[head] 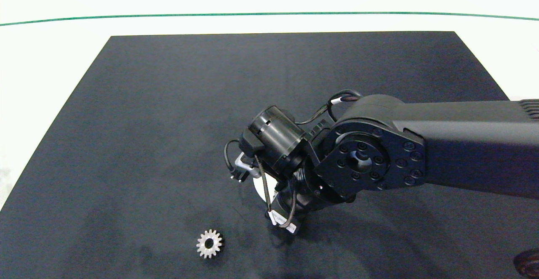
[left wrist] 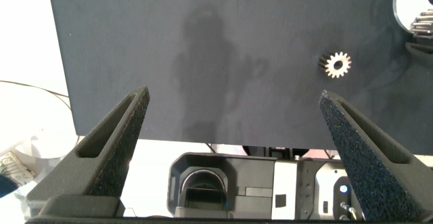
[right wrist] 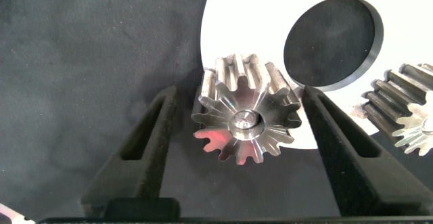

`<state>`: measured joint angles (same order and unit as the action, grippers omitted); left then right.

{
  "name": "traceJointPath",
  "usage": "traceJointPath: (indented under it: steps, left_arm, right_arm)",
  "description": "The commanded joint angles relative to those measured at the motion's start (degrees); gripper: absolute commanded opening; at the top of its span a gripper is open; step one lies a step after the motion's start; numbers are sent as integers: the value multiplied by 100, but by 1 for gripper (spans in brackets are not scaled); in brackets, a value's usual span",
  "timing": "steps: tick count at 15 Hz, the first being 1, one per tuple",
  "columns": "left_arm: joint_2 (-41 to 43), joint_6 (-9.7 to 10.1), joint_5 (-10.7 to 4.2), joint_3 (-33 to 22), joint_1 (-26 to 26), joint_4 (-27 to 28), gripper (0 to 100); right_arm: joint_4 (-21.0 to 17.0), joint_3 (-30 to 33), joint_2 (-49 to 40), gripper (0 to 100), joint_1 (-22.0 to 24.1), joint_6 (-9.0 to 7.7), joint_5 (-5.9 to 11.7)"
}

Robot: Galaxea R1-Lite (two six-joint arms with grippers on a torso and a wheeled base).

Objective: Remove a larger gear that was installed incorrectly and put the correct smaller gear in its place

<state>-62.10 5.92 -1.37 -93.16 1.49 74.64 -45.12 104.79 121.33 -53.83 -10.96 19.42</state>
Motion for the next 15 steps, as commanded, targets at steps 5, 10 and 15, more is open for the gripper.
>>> traceJointPath:
  steps: [5,10,15]
  left_arm:
    - [14,5,-4,-9,1,42,100]
    - [14,5,-4,0,1,24,100]
    - [14,-4,5,0,1,15,100]
  right_arm:
    - [-41,-11,13,58,-4,-11,9]
    - [-50,-55,4,48,-4,-20,36]
    - [-23,-82,-4,39,-4,-20,36]
